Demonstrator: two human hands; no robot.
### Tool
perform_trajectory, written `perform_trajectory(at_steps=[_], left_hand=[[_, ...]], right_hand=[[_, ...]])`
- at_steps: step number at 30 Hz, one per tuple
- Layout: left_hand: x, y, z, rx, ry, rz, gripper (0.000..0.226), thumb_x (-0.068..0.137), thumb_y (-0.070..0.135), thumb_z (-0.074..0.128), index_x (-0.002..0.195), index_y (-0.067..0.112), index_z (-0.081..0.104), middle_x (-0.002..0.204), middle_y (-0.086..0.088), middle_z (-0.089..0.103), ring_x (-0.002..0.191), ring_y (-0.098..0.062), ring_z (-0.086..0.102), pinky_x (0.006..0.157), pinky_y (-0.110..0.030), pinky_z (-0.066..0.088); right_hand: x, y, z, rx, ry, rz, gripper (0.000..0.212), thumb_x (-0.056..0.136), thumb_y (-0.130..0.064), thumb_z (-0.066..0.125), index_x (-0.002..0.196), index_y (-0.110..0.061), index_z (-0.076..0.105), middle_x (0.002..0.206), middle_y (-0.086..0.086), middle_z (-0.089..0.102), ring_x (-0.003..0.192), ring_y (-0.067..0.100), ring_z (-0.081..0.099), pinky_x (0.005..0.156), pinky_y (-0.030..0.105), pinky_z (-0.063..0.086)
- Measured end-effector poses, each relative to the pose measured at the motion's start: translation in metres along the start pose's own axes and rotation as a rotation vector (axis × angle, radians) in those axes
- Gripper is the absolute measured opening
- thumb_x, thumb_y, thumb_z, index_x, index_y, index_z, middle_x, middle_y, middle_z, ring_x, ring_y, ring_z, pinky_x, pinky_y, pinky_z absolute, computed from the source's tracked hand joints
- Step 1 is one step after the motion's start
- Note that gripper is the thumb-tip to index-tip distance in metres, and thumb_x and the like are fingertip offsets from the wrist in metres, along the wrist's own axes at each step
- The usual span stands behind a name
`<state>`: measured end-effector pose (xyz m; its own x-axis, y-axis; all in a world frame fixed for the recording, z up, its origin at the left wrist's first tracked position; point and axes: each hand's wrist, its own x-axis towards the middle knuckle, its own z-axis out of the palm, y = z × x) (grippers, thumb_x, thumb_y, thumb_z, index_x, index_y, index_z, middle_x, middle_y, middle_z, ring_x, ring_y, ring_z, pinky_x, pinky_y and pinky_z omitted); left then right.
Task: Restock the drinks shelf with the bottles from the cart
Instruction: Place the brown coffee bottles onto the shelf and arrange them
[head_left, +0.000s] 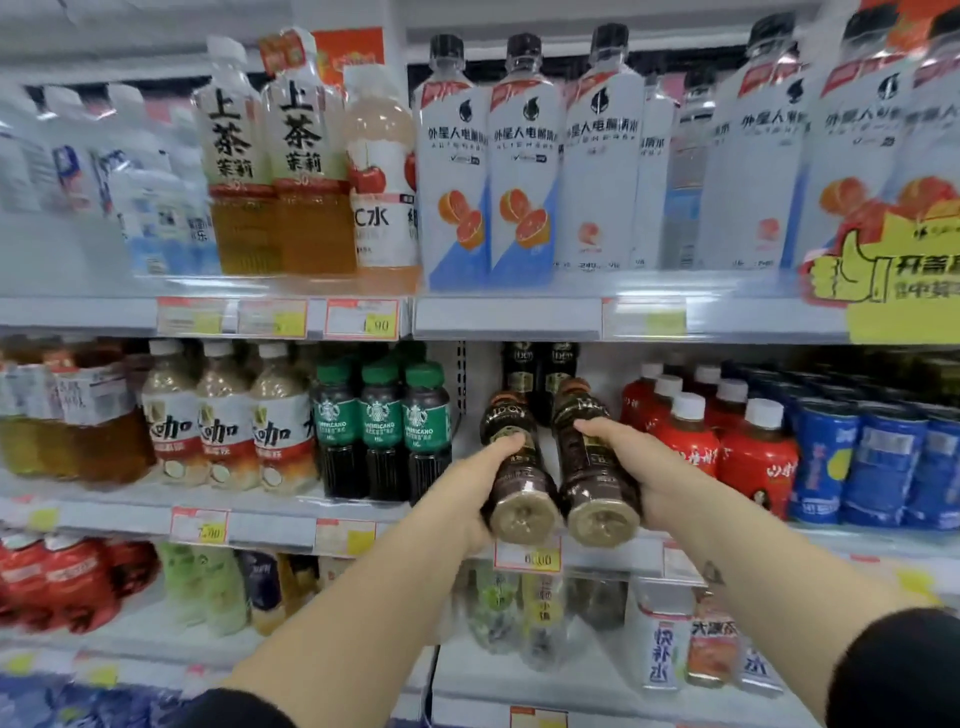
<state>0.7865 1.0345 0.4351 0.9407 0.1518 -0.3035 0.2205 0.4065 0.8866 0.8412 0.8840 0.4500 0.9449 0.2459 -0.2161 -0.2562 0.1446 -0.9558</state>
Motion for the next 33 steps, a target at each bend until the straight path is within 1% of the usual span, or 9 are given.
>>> perform_trajectory(at_steps=[4,7,11,14,17,22,26,30,33], left_hand=[[0.048,0.008,-0.003,-0.030,0.092,0.062,0.047,0.079,0.028,0.072,0.114,0.005,0.050,0.097,-0.023,0.066,0.077,-0.035,0.068,0.077,-0.051,0.055],[0.077,0.006,0.000,0.078,0.145,0.165,0.034,0.082,0.026,0.069,0.106,0.008,0.052,0.096,-0.020,0.066,0.081,-0.037,0.068,0.074,-0.053,0.056],[0.107,0.003,0.013,0.218,0.185,0.417,0.012,0.087,0.019,0.063,0.096,0.015,0.056,0.088,-0.006,0.066,0.079,-0.022,0.064,0.070,-0.029,0.053],[0.130,0.001,0.015,0.301,0.234,0.528,0.027,0.084,0.019,0.066,0.109,0.015,0.055,0.100,-0.004,0.067,0.090,-0.021,0.063,0.082,-0.034,0.051],[0.151,0.001,0.015,0.306,0.268,0.561,0.052,0.084,0.015,0.066,0.132,0.015,0.044,0.120,-0.008,0.062,0.109,-0.024,0.059,0.096,-0.043,0.047],[0.175,0.010,0.011,0.459,0.321,0.661,0.060,0.089,0.009,0.058,0.143,0.016,0.031,0.136,-0.010,0.050,0.125,-0.026,0.047,0.102,-0.032,0.039],[0.197,0.013,0.009,0.582,0.356,0.666,0.068,0.092,0.011,0.053,0.149,0.021,0.016,0.153,-0.017,0.016,0.143,-0.029,0.011,0.110,-0.047,0.030],[0.216,0.012,0.002,0.520,0.410,0.693,0.066,0.091,0.013,0.054,0.147,0.022,0.021,0.142,-0.012,0.043,0.128,-0.030,0.044,0.101,-0.050,0.042],[0.223,0.012,0.007,0.496,0.511,0.629,0.067,0.087,0.008,0.058,0.145,0.014,0.025,0.139,-0.014,0.046,0.126,-0.032,0.045,0.102,-0.046,0.041]], right_hand=[[0.043,-0.010,0.010,-0.075,0.112,-0.147,0.040,0.077,-0.018,0.073,0.108,0.001,0.056,0.092,0.022,0.066,0.072,0.034,0.065,0.071,0.043,0.055],[0.071,-0.007,0.009,-0.182,0.178,-0.327,0.035,0.079,-0.013,0.071,0.109,-0.001,0.059,0.087,0.013,0.066,0.076,0.029,0.065,0.074,0.039,0.053],[0.095,0.002,0.004,-0.368,0.240,-0.586,0.037,0.080,-0.012,0.071,0.112,-0.017,0.054,0.096,0.000,0.064,0.086,0.014,0.061,0.073,0.022,0.047],[0.112,0.011,0.002,-0.384,0.236,-0.679,0.043,0.081,-0.011,0.069,0.114,-0.027,0.047,0.096,-0.009,0.060,0.084,-0.002,0.057,0.065,0.006,0.044],[0.129,0.016,0.003,-0.323,0.243,-0.705,0.051,0.082,-0.010,0.068,0.125,-0.025,0.045,0.100,-0.011,0.060,0.089,0.000,0.058,0.072,0.009,0.044],[0.154,0.020,0.007,-0.320,0.241,-0.707,0.056,0.083,-0.012,0.068,0.132,-0.022,0.044,0.112,-0.005,0.062,0.107,0.013,0.059,0.095,0.033,0.047],[0.169,0.019,0.007,-0.376,0.215,-0.686,0.057,0.083,-0.012,0.067,0.135,-0.020,0.043,0.113,-0.002,0.064,0.106,0.016,0.060,0.095,0.034,0.048],[0.180,0.030,-0.003,-0.639,0.195,-0.567,0.061,0.079,-0.012,0.071,0.133,-0.014,0.043,0.112,0.001,0.063,0.106,0.018,0.057,0.083,0.022,0.038],[0.186,0.037,-0.007,-0.691,0.244,-0.561,0.053,0.079,-0.016,0.072,0.127,-0.010,0.051,0.117,0.007,0.064,0.110,0.024,0.057,0.079,0.021,0.036]])
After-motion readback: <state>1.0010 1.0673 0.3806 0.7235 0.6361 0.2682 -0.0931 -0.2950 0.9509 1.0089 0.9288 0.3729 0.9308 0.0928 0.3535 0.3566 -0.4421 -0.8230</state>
